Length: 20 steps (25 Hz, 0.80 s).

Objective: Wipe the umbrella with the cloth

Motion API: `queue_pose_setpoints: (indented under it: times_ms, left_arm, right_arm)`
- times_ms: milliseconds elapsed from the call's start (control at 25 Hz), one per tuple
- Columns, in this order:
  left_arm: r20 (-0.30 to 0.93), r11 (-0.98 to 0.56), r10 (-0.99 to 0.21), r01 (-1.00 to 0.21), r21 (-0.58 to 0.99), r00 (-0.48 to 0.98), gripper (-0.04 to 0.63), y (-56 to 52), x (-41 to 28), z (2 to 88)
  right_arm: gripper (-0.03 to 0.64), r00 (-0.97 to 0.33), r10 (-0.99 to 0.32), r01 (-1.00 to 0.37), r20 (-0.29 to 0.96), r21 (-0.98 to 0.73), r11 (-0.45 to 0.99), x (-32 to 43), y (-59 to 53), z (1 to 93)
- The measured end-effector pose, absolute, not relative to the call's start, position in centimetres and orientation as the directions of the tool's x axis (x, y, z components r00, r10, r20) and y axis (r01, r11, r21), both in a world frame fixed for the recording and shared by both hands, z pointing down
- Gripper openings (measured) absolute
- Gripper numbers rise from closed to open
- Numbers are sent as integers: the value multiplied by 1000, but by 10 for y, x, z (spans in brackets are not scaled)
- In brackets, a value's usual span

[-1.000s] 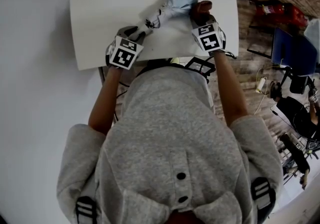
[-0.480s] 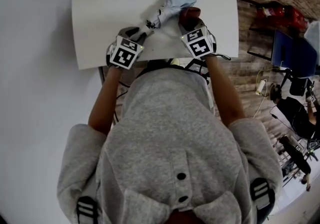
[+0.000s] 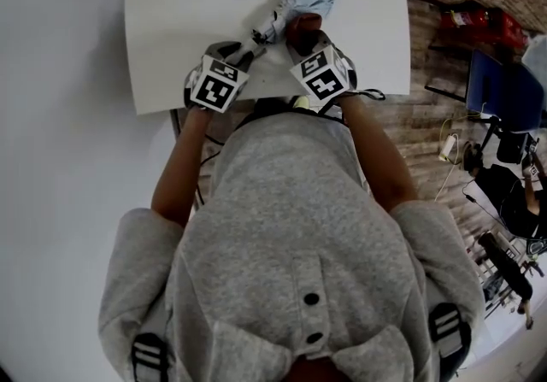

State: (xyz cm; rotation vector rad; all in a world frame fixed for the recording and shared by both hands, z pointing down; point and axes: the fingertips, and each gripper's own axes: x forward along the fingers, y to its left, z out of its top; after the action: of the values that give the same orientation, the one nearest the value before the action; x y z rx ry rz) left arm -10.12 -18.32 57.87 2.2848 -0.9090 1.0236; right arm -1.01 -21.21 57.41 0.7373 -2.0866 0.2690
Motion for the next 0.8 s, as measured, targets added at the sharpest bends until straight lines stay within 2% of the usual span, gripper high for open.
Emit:
queue_pose_setpoints:
  times_ms: [520, 680, 800]
  left_arm:
    - [768, -666, -376, -728, 165, 518, 133, -182, -101, 580]
    - [767, -663, -369, -727, 178, 524, 135, -184, -103, 578]
    - [769, -668, -364, -722, 177, 525, 134, -183, -103, 575]
  right_arm:
    - [78, -514, -330, -529, 792, 9, 848, -44, -187, 562]
    - [78, -607, -207, -434, 767, -101, 895, -62, -175, 542]
    - [78, -684, -60, -294, 727, -199, 935, -73, -162, 515]
